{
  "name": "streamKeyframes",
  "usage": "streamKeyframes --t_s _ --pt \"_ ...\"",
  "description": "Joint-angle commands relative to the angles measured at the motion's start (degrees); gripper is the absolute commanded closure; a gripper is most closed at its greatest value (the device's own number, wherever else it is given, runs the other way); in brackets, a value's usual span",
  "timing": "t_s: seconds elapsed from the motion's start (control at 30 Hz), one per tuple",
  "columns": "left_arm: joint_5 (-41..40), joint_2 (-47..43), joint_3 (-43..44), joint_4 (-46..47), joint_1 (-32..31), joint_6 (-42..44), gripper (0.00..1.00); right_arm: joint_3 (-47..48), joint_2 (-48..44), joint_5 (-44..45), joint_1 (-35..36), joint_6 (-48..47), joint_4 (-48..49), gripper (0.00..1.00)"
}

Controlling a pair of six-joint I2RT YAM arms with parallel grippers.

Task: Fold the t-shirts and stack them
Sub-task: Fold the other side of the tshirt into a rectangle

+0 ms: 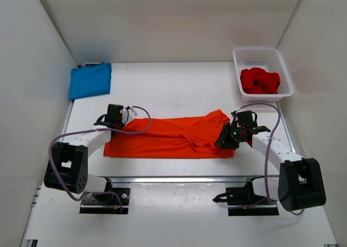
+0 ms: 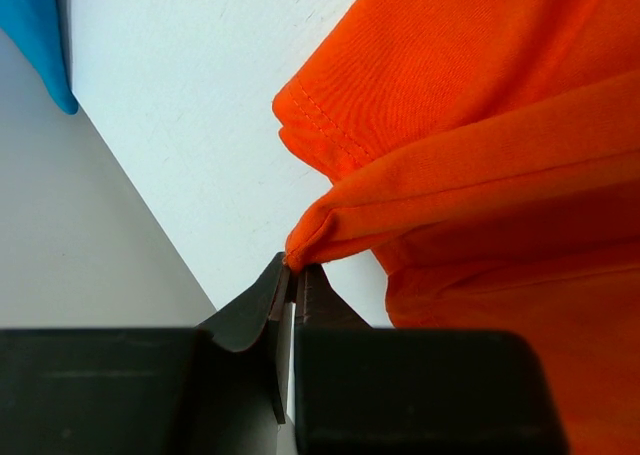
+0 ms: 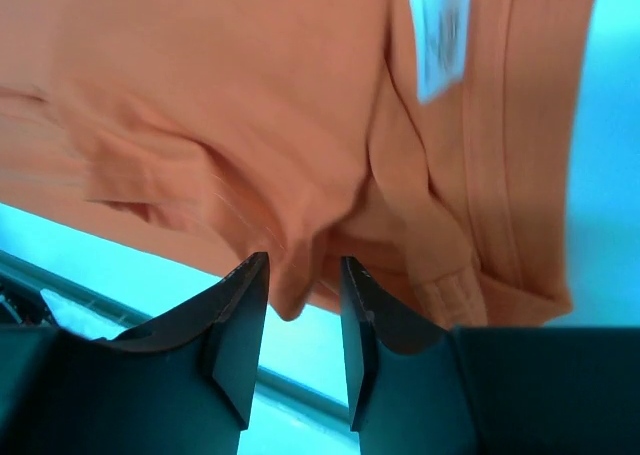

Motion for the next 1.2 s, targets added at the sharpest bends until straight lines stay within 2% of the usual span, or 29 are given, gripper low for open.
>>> streamKeyframes --t_s 0.0,0.13,0.37,0.57,0.67,0.73,0.77,0.9,1.17 --pt "-0.68 -0.09 0.95 0.53 -0.42 -0.03 0.94 2.16 2.08 0.26 1.63 3.48 -3.08 0.68" --pt "-0.42 -0.01 0.95 0.62 -0.42 -0.39 0.94 1.55 2.08 0.36 0.41 4.10 -4.31 0.68" --pt "-0.07 0.08 1.22 0.88 -0.07 -1.09 0.94 2.16 5.33 -2.54 0.94 4.89 -0.01 0.67" --pt "-0.59 0.34 1.83 2.38 -0.51 -1.00 0.95 4.62 11.22 -7.54 0.94 2.35 -1.67 0.78" --pt "-1.56 0.96 2.09 4.04 -0.07 -1.35 0.95 6.46 12.72 -8.52 0.15 1.29 -2.29 1.00" --pt "-2.17 1.92 3.23 5.88 -0.51 -1.88 0.96 8.31 12.45 -8.87 -1.25 1.73 -1.59 1.00" --pt "-2.78 2.80 4.55 7.46 -0.34 -1.79 0.99 10.23 12.45 -8.79 -1.52 2.08 -1.15 1.00" --pt "-5.42 7.54 10.70 10.72 -0.07 -3.02 1.00 20.06 15.35 -9.84 -4.77 1.99 1.84 1.00" --pt "-11.74 18.35 23.08 19.15 -0.07 -4.17 1.00 40.37 28.43 -11.16 -6.44 2.52 5.97 1.00"
